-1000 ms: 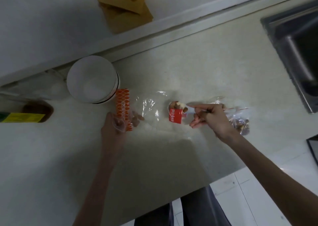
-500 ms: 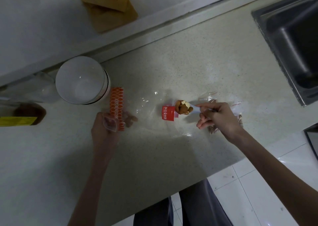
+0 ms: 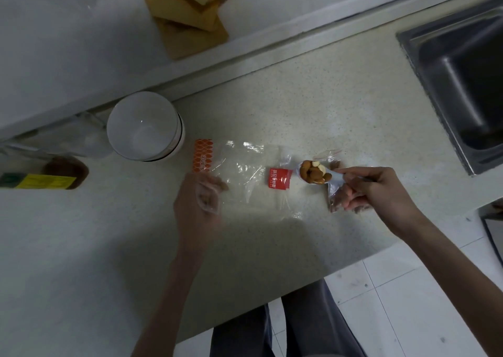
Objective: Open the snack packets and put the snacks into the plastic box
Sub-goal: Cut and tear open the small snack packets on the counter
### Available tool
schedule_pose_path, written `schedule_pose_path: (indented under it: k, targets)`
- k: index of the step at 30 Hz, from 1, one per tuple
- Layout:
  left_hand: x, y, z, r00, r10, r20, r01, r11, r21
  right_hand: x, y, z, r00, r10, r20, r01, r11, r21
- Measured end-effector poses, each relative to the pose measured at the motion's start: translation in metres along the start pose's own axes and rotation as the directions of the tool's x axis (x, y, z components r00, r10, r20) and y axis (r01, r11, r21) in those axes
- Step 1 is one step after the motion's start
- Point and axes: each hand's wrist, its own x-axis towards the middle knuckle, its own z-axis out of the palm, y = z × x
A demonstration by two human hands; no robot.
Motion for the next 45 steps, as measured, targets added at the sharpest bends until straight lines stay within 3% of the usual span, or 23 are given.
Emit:
schedule_pose_path:
  k: [5,10,16,22,26,32,37,42,45]
  targets:
    - [-0.003,0.027,0.018,0.979,0.106,0.172,-0.1,0.994,-0.044,-0.021,-0.034,-0.002,0.995,-0.085,0.044,0.085,0.996,-0.006]
    - [-0.004,0.036,0.031,0.951,0.055,0.305,-0.082,0.994,0.076,-0.039,-0.065,0.012,0.981,-0.154,0.115,0.167,0.979,-0.115]
    - [0.0,0.041,0.031,0.94,0.09,0.329,-0.146,0.978,0.15,-0.05,-0.082,0.036,0.976,-0.113,0.186,0.138,0.982,-0.129]
    - [-0.003,0.045,0.025,0.935,0.144,0.325,-0.196,0.972,0.132,-0.05,-0.081,0.048,0.966,-0.149,0.209,0.212,0.924,-0.319]
    - [-0.004,0.046,0.021,0.926,0.175,0.336,-0.235,0.961,0.145,-0.055,-0.085,0.057,0.945,-0.232,0.231,0.322,0.794,-0.516]
    - [-0.005,0.046,0.018,0.932,0.191,0.306,-0.239,0.963,0.125,-0.069,-0.1,0.078,0.88,-0.383,0.28,0.445,0.463,-0.766]
    - [-0.007,0.043,0.016,0.942,0.175,0.288,-0.206,0.975,0.08,-0.074,-0.106,0.093,0.883,-0.37,0.291,0.43,0.386,-0.816]
    - [-0.006,0.043,0.018,0.95,0.181,0.256,-0.196,0.98,0.035,-0.076,-0.106,0.108,0.87,-0.364,0.331,0.424,0.213,-0.88]
    - [-0.005,0.04,0.019,0.956,0.146,0.254,-0.151,0.989,-0.001,-0.083,-0.109,0.112,0.864,-0.349,0.363,0.439,0.168,-0.883]
